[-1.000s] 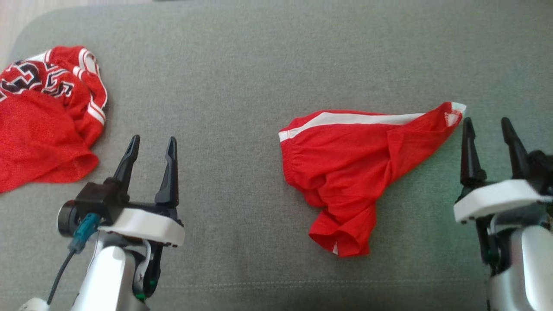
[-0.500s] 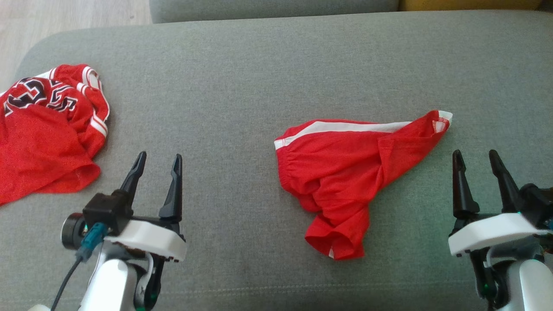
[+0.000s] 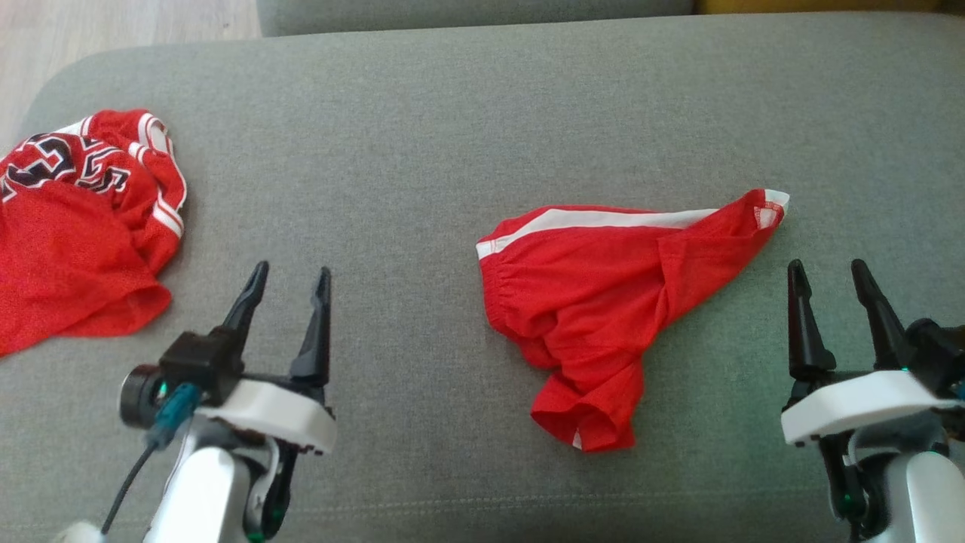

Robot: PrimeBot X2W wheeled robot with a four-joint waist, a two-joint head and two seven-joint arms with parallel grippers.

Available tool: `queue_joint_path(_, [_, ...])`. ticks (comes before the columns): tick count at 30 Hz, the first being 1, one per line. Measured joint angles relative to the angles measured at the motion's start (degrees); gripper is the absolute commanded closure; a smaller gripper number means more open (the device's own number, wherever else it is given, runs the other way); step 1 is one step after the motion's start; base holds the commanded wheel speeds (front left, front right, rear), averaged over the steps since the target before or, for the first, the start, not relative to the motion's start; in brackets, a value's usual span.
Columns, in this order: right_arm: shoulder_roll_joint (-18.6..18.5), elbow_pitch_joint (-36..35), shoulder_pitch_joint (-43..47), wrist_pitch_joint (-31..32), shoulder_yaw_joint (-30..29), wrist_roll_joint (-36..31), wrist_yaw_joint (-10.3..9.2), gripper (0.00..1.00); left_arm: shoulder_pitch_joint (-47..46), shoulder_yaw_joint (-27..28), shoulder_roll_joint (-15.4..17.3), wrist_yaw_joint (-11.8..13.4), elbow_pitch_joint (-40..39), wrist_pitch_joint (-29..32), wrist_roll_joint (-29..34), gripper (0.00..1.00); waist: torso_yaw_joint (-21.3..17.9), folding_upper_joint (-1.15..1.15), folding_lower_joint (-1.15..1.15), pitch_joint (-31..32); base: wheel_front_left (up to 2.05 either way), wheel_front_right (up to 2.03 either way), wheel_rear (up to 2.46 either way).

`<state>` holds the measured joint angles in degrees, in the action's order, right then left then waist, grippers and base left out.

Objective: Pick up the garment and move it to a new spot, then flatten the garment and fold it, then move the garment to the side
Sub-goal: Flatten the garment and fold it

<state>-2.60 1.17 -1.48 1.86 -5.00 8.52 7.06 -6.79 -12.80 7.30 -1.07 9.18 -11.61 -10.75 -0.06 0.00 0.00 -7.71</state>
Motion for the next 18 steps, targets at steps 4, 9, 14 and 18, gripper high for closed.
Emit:
queue_joint_path(4, [0.0,-0.8,-0.2,0.0,0.1,0.1,0.00,0.00,-2.9,-2.0,-0.6,-1.8,0.1,1.0,-0.5,0.00,-0.2,0.00,0.00,-1.1,0.00,0.00,0.00])
queue_joint_path(9, [0.0,-1.8,-1.3,0.0,0.7,0.1,0.00,0.00,-11.5,-5.6,-2.7,-4.1,1.1,4.7,-3.7,0.00,-1.0,0.00,0.00,-3.6,0.00,0.00,0.00])
queue_joint_path(14, [0.0,-2.6,-3.7,0.0,1.6,0.1,0.00,0.00,-18.5,-9.3,-4.1,-5.1,6.4,10.0,-7.9,0.00,-2.6,0.00,0.00,-6.3,0.00,0.00,0.00])
queue_joint_path(18, [0.0,-2.8,-4.2,0.0,2.2,0.1,0.00,0.00,-20.7,-11.7,-4.4,-5.6,12.1,13.1,-11.6,0.00,-4.4,0.00,0.00,-8.0,0.00,0.00,0.00])
